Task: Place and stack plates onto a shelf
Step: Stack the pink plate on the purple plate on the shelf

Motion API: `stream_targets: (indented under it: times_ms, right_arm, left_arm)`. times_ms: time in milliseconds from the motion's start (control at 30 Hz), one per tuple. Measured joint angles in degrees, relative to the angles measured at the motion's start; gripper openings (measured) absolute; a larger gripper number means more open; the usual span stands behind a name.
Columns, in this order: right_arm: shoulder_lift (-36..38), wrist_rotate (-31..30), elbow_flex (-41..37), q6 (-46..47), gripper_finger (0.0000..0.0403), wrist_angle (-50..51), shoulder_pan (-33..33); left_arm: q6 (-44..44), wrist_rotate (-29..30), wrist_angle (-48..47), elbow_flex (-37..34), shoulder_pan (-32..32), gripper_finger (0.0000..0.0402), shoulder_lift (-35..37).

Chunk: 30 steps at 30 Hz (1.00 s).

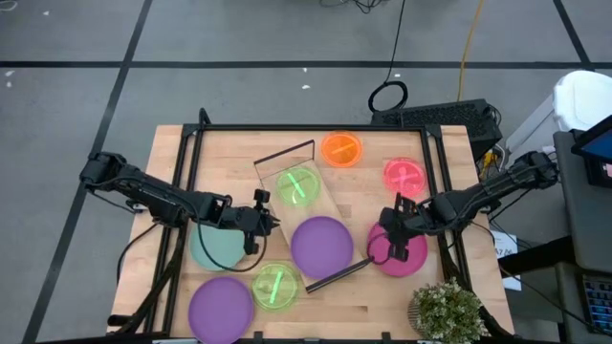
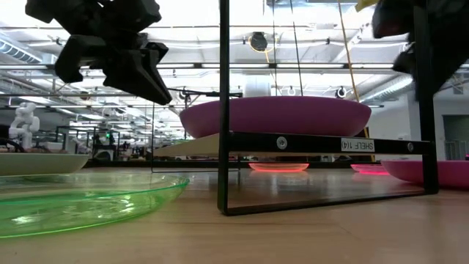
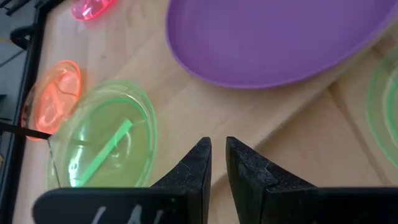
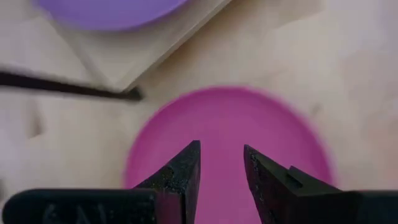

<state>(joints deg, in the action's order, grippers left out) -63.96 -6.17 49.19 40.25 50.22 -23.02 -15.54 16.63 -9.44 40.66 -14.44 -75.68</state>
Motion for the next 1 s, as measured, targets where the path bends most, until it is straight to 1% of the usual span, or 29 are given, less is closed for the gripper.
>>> stream_targets:
  times_ms: [167,267,367,567,733,1000]
  right_arm:
    - [0.0,0.5,0.0,8.0,0.0105,-1.3,-5.1]
    - [-0.9,0.5,0.0,11.1,0.0105,-5.1,-8.4]
    - [-3.4,0.5,0.0,12.6,0.0105,-8.1,-11.5]
    - [-9.3,1.3,0.0,17.0,0.0105,-10.3,-16.4]
    - [-13.6,1.8,0.0,17.6,0.0105,-13.5,-19.2]
    - [-18.0,1.8,0.0,17.0,0.0105,-13.6,-21.1]
  left_arm:
    - [1.3,0.0,-0.4,0.0,-0.8,0.0056,0.0]
    - [1.6,0.0,-0.4,0.0,-1.1,0.0056,0.0]
    - [1.7,0.0,-0.4,0.0,-1.1,0.0056,0.0]
    - [1.2,0.0,-0.3,0.0,-1.1,0.0056,0.0]
    - [1.1,0.0,-0.2,0.0,-1.0,0.0056,0.0]
    - [0.1,0.0,0.8,0.0,-1.0,0.0056,0.0]
